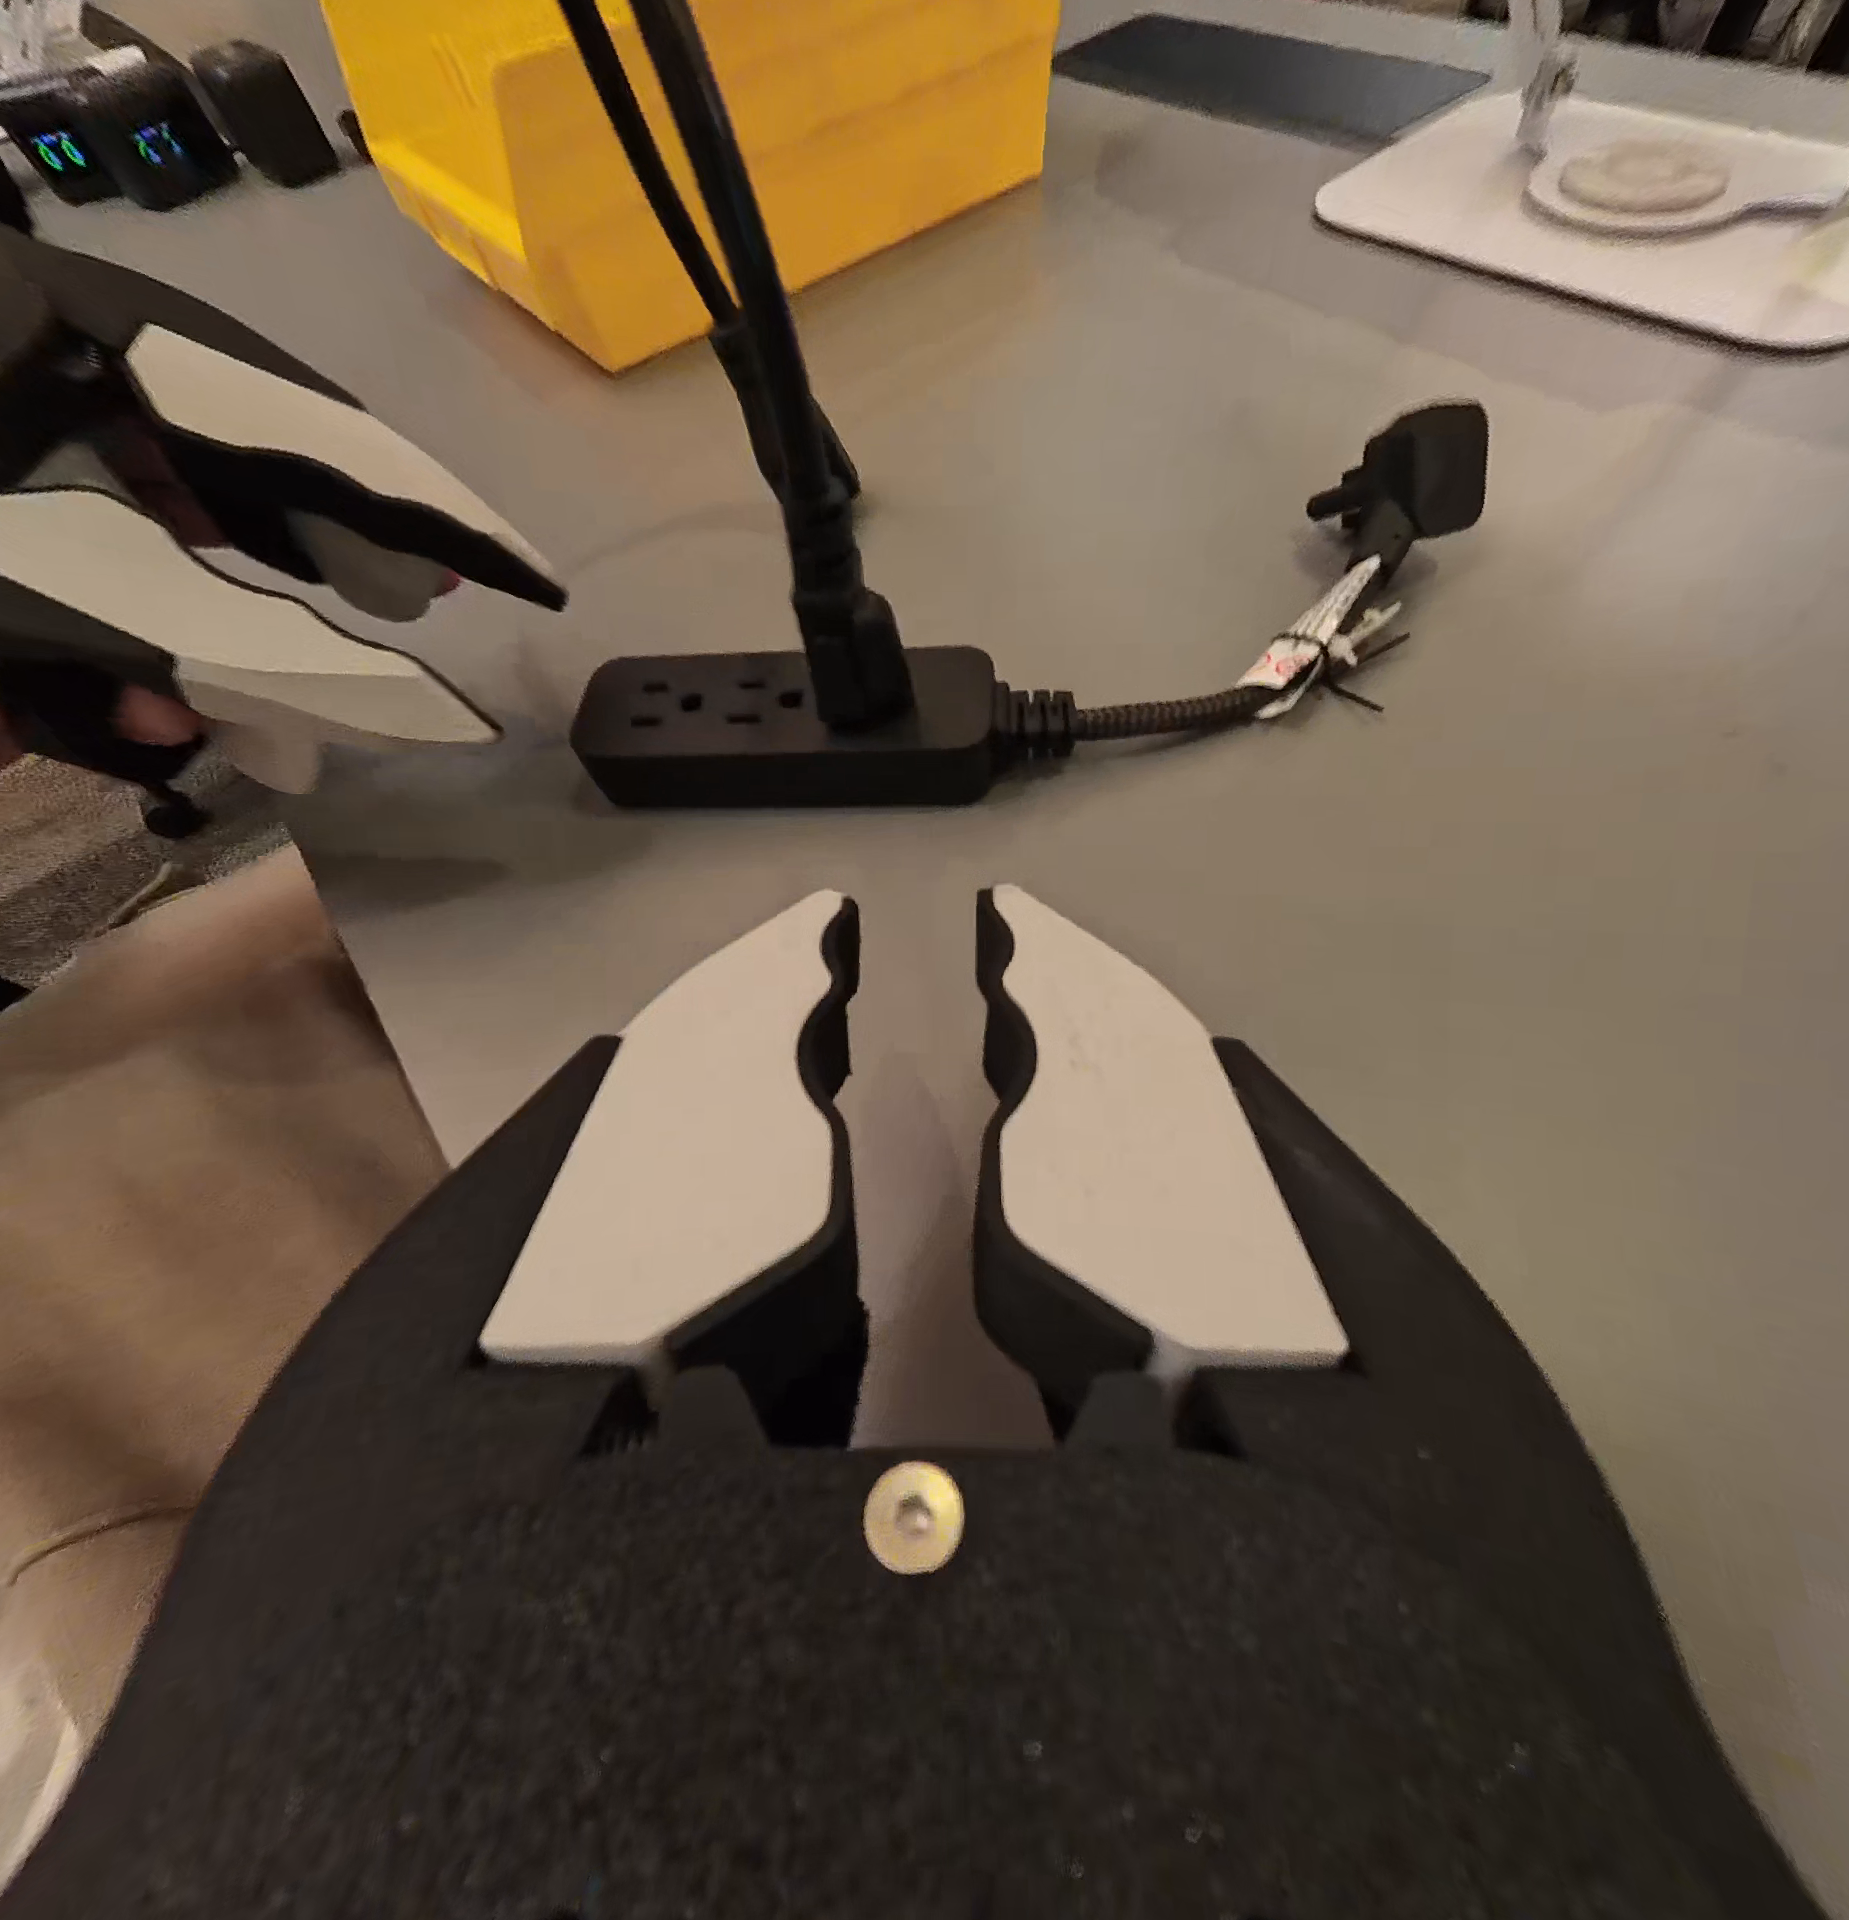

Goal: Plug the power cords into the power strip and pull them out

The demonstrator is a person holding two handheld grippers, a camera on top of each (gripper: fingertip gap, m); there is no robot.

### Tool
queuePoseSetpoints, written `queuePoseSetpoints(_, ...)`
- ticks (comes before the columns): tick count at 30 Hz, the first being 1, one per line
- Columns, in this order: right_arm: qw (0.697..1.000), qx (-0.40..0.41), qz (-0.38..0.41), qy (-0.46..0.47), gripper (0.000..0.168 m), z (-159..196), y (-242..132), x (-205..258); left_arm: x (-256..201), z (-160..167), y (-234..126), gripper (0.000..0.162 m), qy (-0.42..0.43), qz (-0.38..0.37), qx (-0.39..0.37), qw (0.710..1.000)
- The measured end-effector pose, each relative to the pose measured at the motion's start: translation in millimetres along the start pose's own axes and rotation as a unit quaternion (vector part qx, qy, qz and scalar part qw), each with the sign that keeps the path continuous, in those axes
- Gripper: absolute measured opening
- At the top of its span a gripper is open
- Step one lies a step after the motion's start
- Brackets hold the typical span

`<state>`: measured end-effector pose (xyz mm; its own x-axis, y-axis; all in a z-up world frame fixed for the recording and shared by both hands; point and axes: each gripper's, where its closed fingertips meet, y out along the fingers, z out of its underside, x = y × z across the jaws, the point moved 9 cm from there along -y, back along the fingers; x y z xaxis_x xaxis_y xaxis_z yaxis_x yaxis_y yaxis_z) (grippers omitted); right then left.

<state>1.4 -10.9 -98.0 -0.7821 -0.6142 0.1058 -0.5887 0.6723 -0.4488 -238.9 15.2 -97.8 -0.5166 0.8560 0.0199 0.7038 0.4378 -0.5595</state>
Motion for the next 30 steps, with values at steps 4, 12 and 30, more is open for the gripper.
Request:
queuePoseSetpoints(4, 1.000, -0.012, 0.005, -0.017, 0.026, -4, 5, 15, 2, -7, 17, 0.051, 0.018, -0.026, -0.005, 0.999)
queuePoseSetpoints(12, 0.992, 0.006, 0.087, -0.093, 0.034, -33, 78, 26, 7, -5, 61, 0.043, 0.052, -0.038, 0.070, 0.995)
queuePoseSetpoints(30, 0.997, 0.051, 0.055, 0.017, 0.024, -35, 100, 19, 10, -4, 63, 0.046, -0.020, -0.016, 0.081, 0.996)
